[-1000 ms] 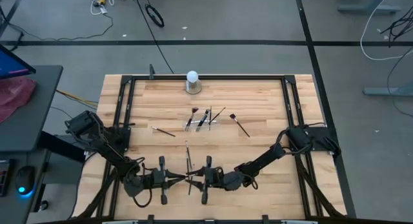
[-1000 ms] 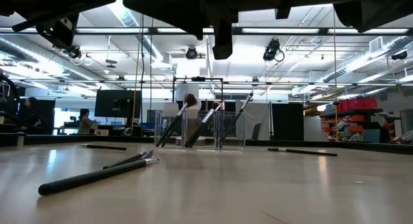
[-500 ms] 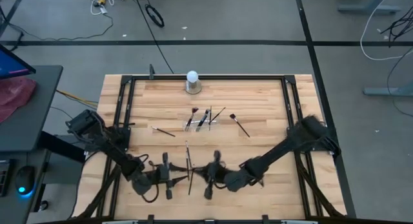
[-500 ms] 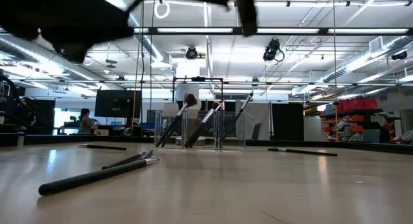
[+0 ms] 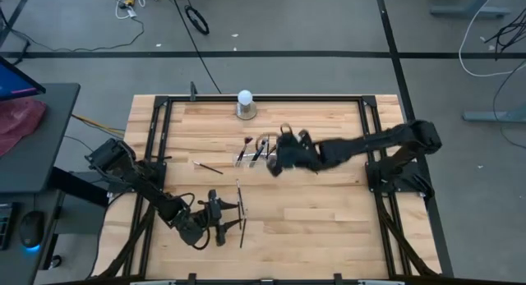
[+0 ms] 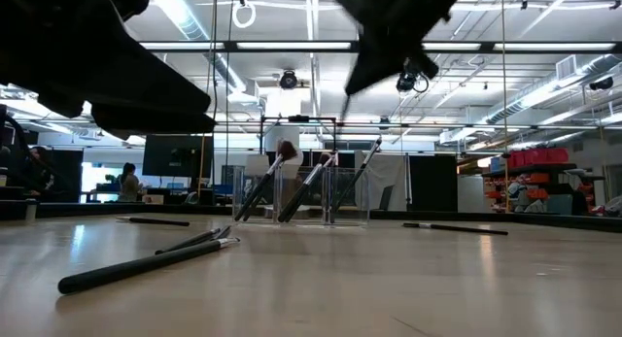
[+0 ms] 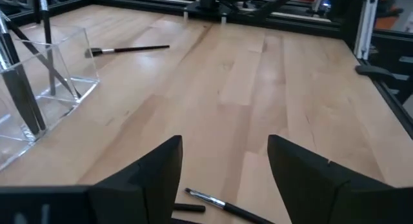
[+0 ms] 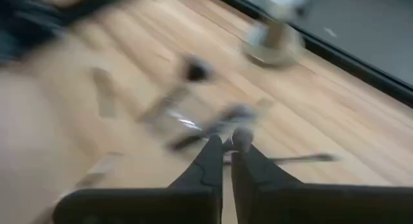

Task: Put items in baskets/containers
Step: Put the eyeshadow brush into the transparent organizer, then put the brow brush into the transparent organizer

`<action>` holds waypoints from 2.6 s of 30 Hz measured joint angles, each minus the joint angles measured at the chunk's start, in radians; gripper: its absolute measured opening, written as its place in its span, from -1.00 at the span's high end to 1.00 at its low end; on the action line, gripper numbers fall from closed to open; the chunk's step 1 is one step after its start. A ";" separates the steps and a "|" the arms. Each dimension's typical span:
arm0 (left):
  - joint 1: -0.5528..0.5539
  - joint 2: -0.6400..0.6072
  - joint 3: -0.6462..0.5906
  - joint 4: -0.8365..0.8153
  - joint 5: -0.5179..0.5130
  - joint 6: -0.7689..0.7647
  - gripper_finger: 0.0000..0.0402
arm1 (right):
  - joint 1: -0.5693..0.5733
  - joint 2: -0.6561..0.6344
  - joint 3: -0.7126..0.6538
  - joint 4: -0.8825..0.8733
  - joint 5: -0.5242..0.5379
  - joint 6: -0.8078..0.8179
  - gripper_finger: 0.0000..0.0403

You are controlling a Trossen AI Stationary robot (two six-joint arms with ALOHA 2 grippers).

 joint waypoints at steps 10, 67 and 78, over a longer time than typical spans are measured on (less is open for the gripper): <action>0.000 0.000 0.000 -0.017 -0.001 0.000 -0.17 | -0.168 0.017 -0.001 -0.050 -0.217 -0.027 0.95; 0.037 0.000 0.001 -0.013 -0.005 -0.026 -0.17 | 0.029 -0.140 -0.836 0.649 0.082 0.072 -0.05; 0.075 0.000 0.000 -0.005 0.060 -0.034 -0.17 | -0.103 0.045 -0.884 0.886 -0.025 -0.092 0.12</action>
